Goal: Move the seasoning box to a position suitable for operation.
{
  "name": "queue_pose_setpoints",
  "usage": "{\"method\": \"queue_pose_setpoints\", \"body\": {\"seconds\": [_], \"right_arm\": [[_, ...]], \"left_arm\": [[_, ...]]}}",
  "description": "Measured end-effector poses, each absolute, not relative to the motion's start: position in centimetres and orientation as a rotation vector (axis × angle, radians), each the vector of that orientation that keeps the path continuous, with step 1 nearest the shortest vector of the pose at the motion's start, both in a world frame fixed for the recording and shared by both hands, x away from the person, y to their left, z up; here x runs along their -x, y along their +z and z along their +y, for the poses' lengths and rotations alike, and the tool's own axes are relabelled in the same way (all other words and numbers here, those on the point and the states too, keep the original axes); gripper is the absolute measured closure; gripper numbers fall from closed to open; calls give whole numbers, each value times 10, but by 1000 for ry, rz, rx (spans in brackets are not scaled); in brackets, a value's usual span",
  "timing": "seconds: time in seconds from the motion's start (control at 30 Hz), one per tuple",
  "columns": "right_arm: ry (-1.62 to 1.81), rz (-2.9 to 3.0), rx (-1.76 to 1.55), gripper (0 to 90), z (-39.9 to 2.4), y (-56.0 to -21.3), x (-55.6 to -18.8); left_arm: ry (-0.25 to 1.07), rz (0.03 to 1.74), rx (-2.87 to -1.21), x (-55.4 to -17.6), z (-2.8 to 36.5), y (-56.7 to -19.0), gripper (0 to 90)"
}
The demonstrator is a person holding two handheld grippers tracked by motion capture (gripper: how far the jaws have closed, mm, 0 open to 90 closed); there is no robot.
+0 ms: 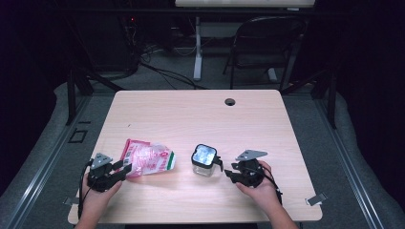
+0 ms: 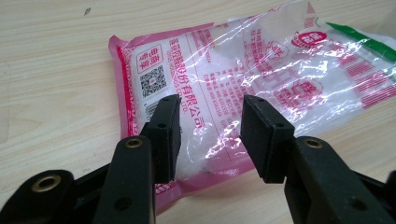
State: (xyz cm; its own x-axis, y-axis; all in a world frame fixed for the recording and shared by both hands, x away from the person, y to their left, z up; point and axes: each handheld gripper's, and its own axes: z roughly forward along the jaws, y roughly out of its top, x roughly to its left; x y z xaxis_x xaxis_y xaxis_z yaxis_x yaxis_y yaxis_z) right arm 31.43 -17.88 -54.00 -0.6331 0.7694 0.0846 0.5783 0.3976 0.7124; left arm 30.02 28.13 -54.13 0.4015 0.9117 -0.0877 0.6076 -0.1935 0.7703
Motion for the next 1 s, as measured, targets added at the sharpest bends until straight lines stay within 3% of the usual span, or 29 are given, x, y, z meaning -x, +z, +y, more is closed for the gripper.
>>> {"method": "queue_pose_setpoints", "body": {"seconds": [0.13, 0.6, 1.0], "right_arm": [[1076, 2393, -1182, 585, -169, -541, -316], [1045, 2379, -1167, 717, -147, -553, -329], [994, 2405, -1074, 739, -143, -551, -323]], "left_arm": [[513, 1306, -1907, -298, 282, -543, 576], [521, 1323, -1896, -292, 289, -544, 575], [508, 1308, -1898, -296, 284, -545, 563]]}}
